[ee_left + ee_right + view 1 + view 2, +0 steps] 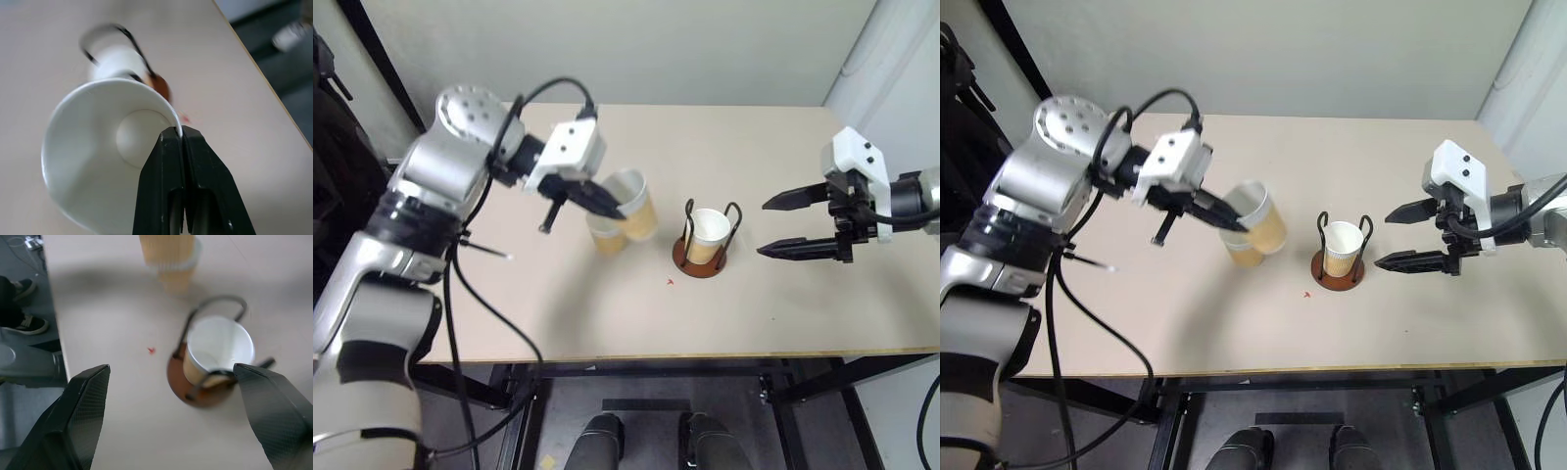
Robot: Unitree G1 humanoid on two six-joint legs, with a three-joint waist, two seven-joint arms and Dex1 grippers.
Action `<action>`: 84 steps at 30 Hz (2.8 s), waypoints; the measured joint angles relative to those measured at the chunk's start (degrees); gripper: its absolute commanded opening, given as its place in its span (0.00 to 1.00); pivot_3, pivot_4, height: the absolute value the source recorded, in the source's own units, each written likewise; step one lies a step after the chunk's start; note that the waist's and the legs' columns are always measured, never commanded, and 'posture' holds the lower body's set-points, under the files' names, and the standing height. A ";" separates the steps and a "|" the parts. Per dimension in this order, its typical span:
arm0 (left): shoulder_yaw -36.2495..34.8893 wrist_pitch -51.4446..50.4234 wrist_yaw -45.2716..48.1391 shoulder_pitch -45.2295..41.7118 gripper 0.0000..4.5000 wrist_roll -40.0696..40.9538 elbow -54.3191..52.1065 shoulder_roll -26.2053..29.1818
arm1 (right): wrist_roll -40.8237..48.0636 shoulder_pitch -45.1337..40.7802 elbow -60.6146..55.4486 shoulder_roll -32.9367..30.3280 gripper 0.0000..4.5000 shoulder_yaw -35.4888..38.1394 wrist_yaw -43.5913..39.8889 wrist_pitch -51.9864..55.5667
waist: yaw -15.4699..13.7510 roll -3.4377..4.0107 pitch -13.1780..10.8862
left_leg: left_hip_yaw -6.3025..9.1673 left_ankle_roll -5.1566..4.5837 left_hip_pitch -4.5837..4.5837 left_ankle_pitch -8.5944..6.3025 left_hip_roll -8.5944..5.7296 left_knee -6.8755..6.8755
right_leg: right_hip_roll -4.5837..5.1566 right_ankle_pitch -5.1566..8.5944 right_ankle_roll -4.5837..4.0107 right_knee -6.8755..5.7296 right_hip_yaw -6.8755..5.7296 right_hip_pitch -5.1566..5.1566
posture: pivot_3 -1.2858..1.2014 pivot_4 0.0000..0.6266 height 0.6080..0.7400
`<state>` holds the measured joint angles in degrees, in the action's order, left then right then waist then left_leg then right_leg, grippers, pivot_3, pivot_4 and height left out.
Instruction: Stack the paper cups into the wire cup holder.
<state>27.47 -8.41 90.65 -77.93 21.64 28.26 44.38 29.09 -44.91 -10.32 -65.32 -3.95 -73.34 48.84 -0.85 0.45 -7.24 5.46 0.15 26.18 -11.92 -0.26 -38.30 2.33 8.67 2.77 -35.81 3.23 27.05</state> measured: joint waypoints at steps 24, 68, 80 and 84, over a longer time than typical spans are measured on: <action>-1.85 13.77 0.00 -15.72 0.01 -9.05 35.37 -25.54 | 0.65 7.50 -4.85 0.66 0.93 3.97 3.05 2.85 | -1.21 0.20 -0.15 | -0.50 -1.16 0.99 -0.91 -0.14 -1.55 | 0.24 -0.53 1.67 0.87 0.14 -0.15 | 0.52 0.24 1.00; -8.78 26.15 -3.98 -12.94 0.37 -29.35 43.12 -35.52 | 7.46 14.06 -11.53 -1.58 0.93 9.59 9.71 7.76 | -1.24 0.19 -0.16 | -1.59 -2.16 0.79 -1.19 -1.14 -2.16 | 0.92 -0.67 2.89 0.90 1.45 -0.28 | 0.52 0.24 1.00; -10.14 27.22 -6.03 -12.95 0.99 -30.63 43.58 -36.43 | 7.91 14.44 -11.92 -2.38 0.93 9.97 9.81 7.76 | -1.24 0.19 -0.16 | -1.61 -2.18 0.79 -1.18 -1.18 -2.24 | 0.93 -0.72 3.04 0.90 1.46 -0.30 | 0.52 0.24 1.00; -13.71 25.91 -5.95 -12.96 0.99 -28.42 43.55 -36.13 | 7.95 13.48 -11.81 -2.17 0.93 9.87 10.19 7.78 | -1.16 0.19 -0.16 | -1.65 -2.20 0.79 -1.19 -1.18 -2.23 | 0.91 -0.75 3.13 0.88 1.44 -0.27 | 0.52 0.24 1.00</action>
<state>13.75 17.50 84.70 -90.88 -6.78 71.81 8.25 37.04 -31.44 -22.14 -67.49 5.93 -63.15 56.62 -2.01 0.64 -7.39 3.81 -2.05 26.97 -13.11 -1.43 -40.53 3.24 7.92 5.90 -34.92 4.67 26.78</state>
